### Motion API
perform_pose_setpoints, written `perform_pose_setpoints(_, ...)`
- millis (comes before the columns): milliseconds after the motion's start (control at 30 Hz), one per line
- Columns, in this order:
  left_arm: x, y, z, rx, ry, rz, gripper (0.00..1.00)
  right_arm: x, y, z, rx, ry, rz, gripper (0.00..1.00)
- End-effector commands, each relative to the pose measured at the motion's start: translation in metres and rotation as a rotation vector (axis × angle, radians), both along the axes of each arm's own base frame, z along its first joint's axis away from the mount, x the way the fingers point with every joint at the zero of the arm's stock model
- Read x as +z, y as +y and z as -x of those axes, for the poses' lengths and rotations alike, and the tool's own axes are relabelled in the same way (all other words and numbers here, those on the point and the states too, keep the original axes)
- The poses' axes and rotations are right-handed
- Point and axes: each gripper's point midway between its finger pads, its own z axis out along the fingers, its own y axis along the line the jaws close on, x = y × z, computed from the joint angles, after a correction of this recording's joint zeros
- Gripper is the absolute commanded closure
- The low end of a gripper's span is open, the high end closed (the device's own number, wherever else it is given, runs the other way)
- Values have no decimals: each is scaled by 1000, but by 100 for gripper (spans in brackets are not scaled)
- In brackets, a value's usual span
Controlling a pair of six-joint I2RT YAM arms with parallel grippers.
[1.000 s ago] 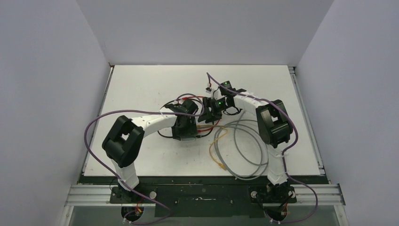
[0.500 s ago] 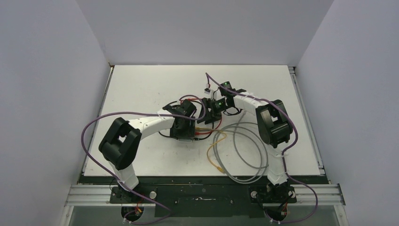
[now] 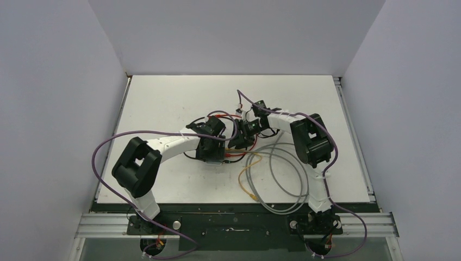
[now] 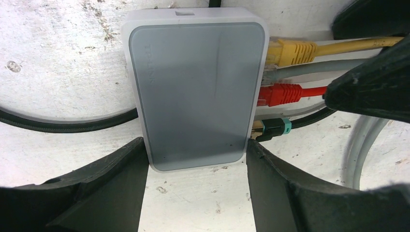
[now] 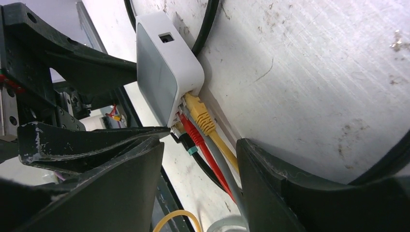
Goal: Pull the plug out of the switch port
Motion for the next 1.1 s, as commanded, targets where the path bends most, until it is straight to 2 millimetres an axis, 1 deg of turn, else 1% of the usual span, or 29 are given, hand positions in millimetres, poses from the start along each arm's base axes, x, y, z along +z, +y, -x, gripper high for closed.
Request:
perform_pose_setpoints(0, 6, 2, 4, -21, -5, 9, 100, -7, 10, -2, -25, 22, -48, 43)
perform_pose_setpoints(133, 8, 1, 2, -11, -15, 16, 100, -16, 13, 0, -36, 55, -45, 47)
perform_pose_setpoints(367, 8, 0, 1, -7, -12, 21, 100, -34, 13, 6, -55, 123, -31, 54)
perform_pose_setpoints(467, 8, 0, 1, -6, -15, 21, 100, -40, 13, 8, -71, 146, -34, 56)
perform_pose_setpoints(567, 9, 1, 1, -3, -15, 21, 100, -44, 15, 8, -87, 166, -47, 63)
perform_pose_setpoints(967, 12, 3, 1, 3, -16, 19, 100, -53, 23, 6, -122, 211, -91, 63)
perform_pose_setpoints(1067, 12, 2, 1, 3, -15, 22, 100, -52, 27, 6, -113, 199, -108, 66)
